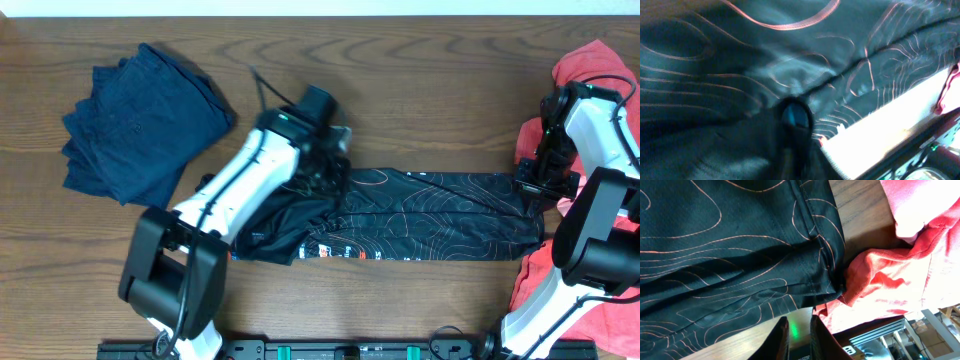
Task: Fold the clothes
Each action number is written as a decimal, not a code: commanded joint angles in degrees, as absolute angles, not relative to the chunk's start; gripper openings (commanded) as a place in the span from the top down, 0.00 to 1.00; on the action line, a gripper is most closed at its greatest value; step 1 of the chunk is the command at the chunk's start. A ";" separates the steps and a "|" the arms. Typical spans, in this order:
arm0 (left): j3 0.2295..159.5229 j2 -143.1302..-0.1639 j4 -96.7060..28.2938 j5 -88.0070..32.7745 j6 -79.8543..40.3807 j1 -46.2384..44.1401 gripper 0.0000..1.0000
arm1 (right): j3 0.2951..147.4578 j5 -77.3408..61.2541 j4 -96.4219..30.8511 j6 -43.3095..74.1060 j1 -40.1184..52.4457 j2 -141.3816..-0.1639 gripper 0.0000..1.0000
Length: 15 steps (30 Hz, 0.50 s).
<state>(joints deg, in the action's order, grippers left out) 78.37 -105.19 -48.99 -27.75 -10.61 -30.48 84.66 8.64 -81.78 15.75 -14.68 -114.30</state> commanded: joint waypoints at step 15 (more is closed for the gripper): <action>78.02 -98.10 -54.39 -19.84 -10.37 -24.99 0.38 | 81.82 5.10 -75.16 0.86 -21.39 -114.67 0.47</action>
<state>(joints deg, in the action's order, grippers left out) 78.22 -103.48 -53.80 -20.99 -10.48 -28.40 83.66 7.01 -76.05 5.56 -20.16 -114.30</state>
